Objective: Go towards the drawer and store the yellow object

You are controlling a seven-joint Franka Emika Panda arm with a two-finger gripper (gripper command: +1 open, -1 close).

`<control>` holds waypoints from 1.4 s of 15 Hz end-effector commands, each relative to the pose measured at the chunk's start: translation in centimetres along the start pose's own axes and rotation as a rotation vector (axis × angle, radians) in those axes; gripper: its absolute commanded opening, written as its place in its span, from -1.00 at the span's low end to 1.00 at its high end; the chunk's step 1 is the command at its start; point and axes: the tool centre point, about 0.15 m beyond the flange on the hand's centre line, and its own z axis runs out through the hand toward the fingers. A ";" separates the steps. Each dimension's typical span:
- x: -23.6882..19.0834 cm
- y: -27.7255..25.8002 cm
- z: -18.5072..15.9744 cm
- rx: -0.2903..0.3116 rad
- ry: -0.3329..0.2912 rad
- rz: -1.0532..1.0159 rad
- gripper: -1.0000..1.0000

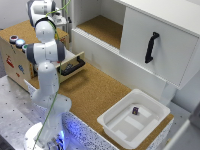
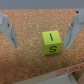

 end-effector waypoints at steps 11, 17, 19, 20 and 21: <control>4.1 2.4 2.1 0.103 -0.231 -0.078 -1.00; 3.5 2.6 2.9 0.136 -0.183 -0.031 -1.00; 3.9 2.6 2.9 0.128 -0.171 -0.041 -1.00; 3.9 2.6 2.7 0.121 -0.171 -0.043 -1.00; 3.7 2.6 2.3 0.111 -0.166 -0.043 -1.00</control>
